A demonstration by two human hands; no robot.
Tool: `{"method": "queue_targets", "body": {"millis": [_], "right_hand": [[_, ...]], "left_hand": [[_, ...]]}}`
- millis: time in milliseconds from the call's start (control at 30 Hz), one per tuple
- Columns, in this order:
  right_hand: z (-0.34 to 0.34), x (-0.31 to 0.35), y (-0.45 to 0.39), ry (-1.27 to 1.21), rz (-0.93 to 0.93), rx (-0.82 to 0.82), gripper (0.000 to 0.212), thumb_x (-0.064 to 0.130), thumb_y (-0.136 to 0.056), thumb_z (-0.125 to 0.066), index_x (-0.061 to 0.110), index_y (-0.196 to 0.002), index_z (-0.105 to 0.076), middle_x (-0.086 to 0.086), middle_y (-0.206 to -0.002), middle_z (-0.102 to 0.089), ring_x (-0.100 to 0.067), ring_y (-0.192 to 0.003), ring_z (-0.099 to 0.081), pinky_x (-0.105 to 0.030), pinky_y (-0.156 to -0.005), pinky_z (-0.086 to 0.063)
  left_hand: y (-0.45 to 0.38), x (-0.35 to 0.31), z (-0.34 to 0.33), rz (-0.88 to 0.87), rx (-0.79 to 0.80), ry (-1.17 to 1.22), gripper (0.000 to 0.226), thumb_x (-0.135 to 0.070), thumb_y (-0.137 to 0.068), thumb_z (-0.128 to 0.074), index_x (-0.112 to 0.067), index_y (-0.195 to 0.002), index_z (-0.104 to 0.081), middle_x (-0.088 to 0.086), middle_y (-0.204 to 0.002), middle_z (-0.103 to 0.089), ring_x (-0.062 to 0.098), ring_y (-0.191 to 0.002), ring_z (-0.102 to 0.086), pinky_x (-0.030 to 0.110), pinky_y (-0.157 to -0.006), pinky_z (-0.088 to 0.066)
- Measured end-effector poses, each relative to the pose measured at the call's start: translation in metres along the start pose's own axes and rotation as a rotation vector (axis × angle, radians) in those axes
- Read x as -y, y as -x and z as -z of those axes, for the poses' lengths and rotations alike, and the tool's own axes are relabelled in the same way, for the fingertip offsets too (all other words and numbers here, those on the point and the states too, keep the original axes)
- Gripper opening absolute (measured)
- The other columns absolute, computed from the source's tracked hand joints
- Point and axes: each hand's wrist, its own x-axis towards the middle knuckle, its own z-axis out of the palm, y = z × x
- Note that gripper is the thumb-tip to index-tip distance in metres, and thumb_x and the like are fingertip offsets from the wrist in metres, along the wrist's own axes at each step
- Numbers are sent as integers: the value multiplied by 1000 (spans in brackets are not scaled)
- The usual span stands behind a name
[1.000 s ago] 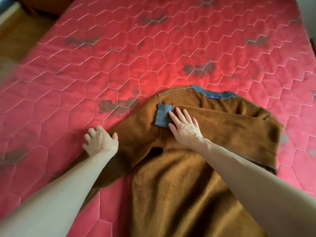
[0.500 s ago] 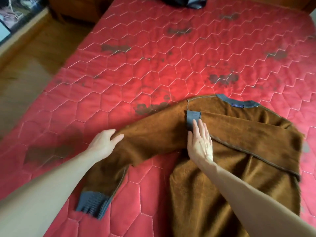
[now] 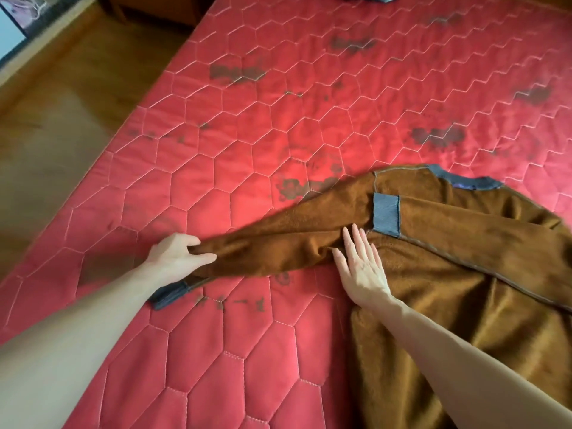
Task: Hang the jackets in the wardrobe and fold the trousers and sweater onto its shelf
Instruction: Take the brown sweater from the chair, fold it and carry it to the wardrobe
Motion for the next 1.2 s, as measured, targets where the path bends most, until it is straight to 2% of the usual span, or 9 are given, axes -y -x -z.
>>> {"method": "queue_targets", "body": {"millis": [167,300,433,533,633,700,933,1067,1200], "right_hand": [[26,2,-5,-63,36,-275,49,28,-112,-36,17,-160,-41,-4,-167,-37,-21,-159,-22,-40,-127,-22],[19,32,-13,6,-39,-64,60,47,-109,-39,38,-165,-20,-1,-175,-13,-27,-162,-4,-50,-128,-11],[-1,72,-20,195,157,274,90,71,-99,-41,40,-164,13,2,-172,24,-26,-158,25,-61,-125,7],[-4,101,-17,223,319,306,115,73,-88,-59,33,-164,18,1,-174,19,-24,-160,19,-68,-124,1],[-2,132,-1,201,651,127,126,64,-80,-74,26,-166,10,-1,-175,-4,-21,-161,-7,-56,-128,-11],[-4,158,13,-18,705,99,129,59,-76,-81,20,-167,2,-2,-173,-12,-21,-158,-18,-48,-128,-17],[22,196,27,-742,113,-423,54,50,-95,-70,14,-134,-59,-4,-127,-63,-23,-120,-57,-42,-107,-44],[67,152,-4,-1075,-212,-236,51,46,-106,-52,14,-146,-55,-6,-145,-59,-25,-137,-53,-43,-118,-39],[123,75,-22,-1010,-216,-476,45,32,-108,-53,3,-142,-53,-6,-130,-56,-22,-132,-50,-16,-104,-30]], "left_hand": [[-3,7,30,-92,-214,10,45,-44,-105,-56,-13,-137,-61,13,-129,-68,36,-119,-61,45,-97,-46],[-5,3,61,-149,-333,-6,29,-52,-99,-63,-25,-91,-68,1,-86,-73,32,-88,-65,44,-77,-52],[-9,3,82,-53,-240,-31,71,-62,-86,-75,-18,-51,-30,-8,-43,-25,22,-52,-33,35,-54,-27],[-5,-14,85,48,-106,106,64,-63,-81,-77,-17,-51,-44,-10,-56,-44,24,-61,-47,38,-62,-38],[-1,-51,68,0,93,183,16,-43,-95,-72,-31,-85,-69,-1,-119,-70,18,-106,-62,46,-108,-49],[5,-79,70,84,160,458,22,-40,-90,-79,-21,-101,-73,11,-116,-76,23,-100,-71,45,-96,-58],[12,-183,46,12,256,977,7,-24,-95,-72,-20,-90,-70,-3,-81,-70,10,-65,-64,20,-61,-52],[17,-238,23,-71,294,1023,5,-25,-97,-69,-20,-95,-71,-2,-84,-72,12,-70,-69,23,-65,-57],[21,-291,-15,-142,-183,908,20,-29,-99,-58,-16,-94,-73,1,-76,-76,17,-73,-74,30,-70,-58]]}}
